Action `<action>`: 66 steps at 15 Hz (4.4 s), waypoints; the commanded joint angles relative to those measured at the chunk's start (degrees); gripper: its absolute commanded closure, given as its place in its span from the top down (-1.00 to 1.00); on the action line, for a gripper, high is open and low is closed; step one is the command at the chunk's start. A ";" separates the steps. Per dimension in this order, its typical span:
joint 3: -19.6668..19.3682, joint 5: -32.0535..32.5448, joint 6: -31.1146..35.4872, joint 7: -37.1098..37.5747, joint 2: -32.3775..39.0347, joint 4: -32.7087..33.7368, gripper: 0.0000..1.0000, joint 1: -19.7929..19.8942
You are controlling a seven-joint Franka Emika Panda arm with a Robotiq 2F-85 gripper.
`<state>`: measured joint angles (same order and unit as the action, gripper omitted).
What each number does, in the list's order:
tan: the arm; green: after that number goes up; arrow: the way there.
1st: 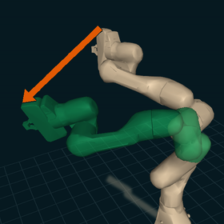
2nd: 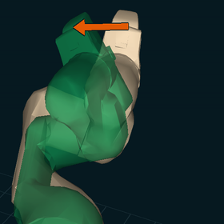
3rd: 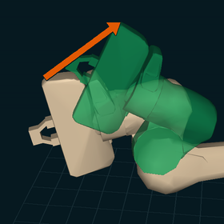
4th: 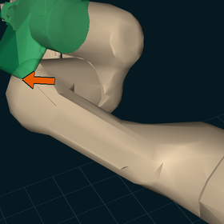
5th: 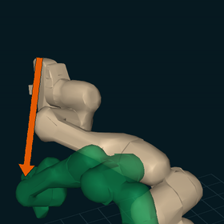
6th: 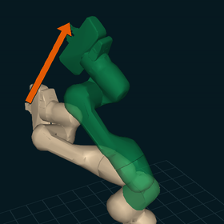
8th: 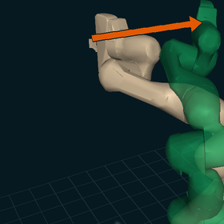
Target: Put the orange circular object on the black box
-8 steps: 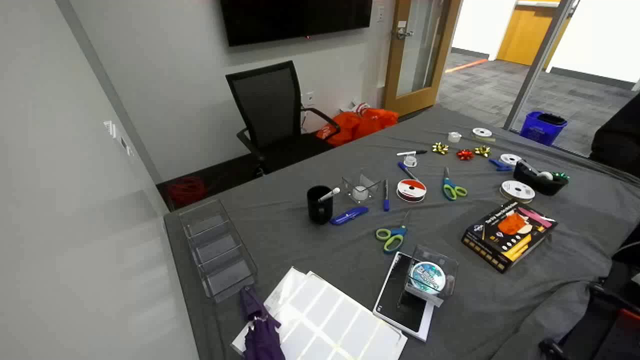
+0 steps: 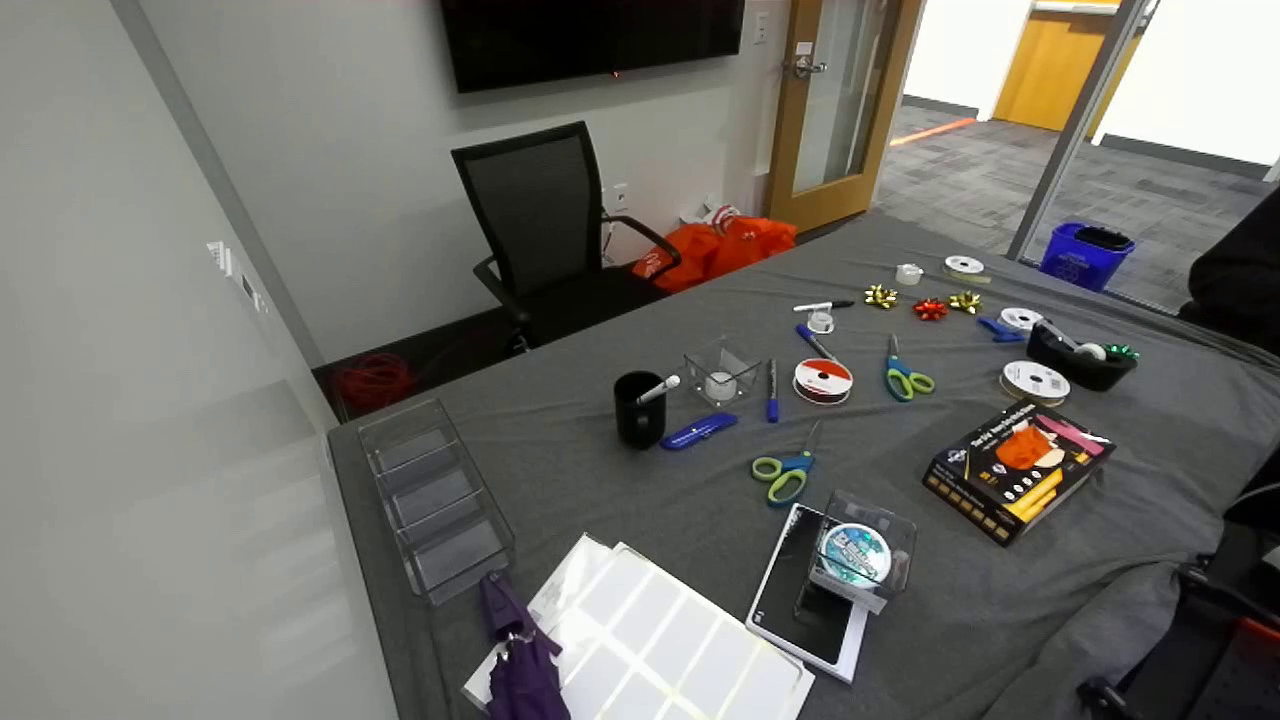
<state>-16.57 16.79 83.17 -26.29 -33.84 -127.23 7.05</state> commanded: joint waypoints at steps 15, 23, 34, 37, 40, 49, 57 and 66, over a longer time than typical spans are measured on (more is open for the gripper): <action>13.06 -32.27 18.69 43.62 8.00 0.58 1.00 -0.38; 25.33 -21.60 33.21 81.03 20.66 11.20 1.00 -0.31; 25.39 -16.20 34.81 87.04 19.55 9.35 1.00 -3.21; 29.27 -5.39 35.43 98.44 22.78 11.23 1.00 -4.16; 31.94 3.87 32.55 110.31 27.18 14.30 1.00 -6.22; 29.65 13.70 14.70 98.42 44.16 32.78 1.00 -15.42; 24.76 16.53 24.18 71.88 49.76 39.25 1.00 -17.21; 22.70 16.32 27.28 68.06 49.42 38.33 1.00 -18.55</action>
<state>7.92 33.67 110.53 42.08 15.55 -89.16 -9.87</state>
